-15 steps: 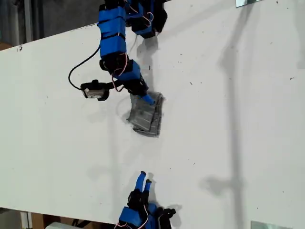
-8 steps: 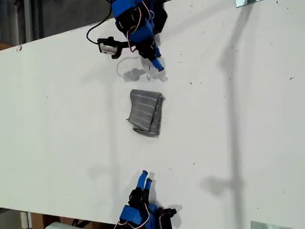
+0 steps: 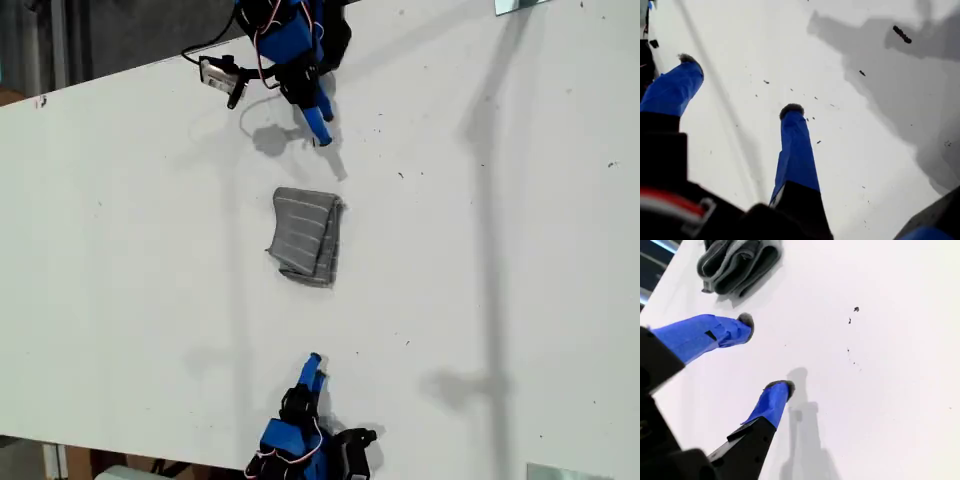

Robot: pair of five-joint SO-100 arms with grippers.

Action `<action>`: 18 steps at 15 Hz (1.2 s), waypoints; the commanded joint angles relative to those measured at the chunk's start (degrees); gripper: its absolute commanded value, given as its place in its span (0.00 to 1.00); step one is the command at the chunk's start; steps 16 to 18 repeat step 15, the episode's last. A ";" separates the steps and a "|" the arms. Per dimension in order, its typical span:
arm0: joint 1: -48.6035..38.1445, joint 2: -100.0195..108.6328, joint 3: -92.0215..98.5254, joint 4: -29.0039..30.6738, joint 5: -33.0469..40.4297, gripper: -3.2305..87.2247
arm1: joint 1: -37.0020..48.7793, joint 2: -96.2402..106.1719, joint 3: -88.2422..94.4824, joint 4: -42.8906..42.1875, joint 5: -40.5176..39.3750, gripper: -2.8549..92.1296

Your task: Grasp corners of a square towel and fold twice.

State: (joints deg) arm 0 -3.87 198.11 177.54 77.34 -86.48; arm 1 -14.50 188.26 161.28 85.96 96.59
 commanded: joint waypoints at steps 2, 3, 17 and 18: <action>-0.97 0.44 0.53 -1.58 7.21 0.27 | 2.72 0.44 -0.79 0.53 0.35 0.32; -0.97 0.44 0.88 -2.11 14.85 0.27 | 4.31 0.44 -0.79 0.62 -0.26 0.32; 5.71 0.44 1.05 -2.55 25.84 0.25 | 6.50 0.44 -0.88 0.62 -0.26 0.32; 5.71 0.44 1.05 -2.55 25.84 0.25 | 6.50 0.44 -0.88 0.62 -0.26 0.32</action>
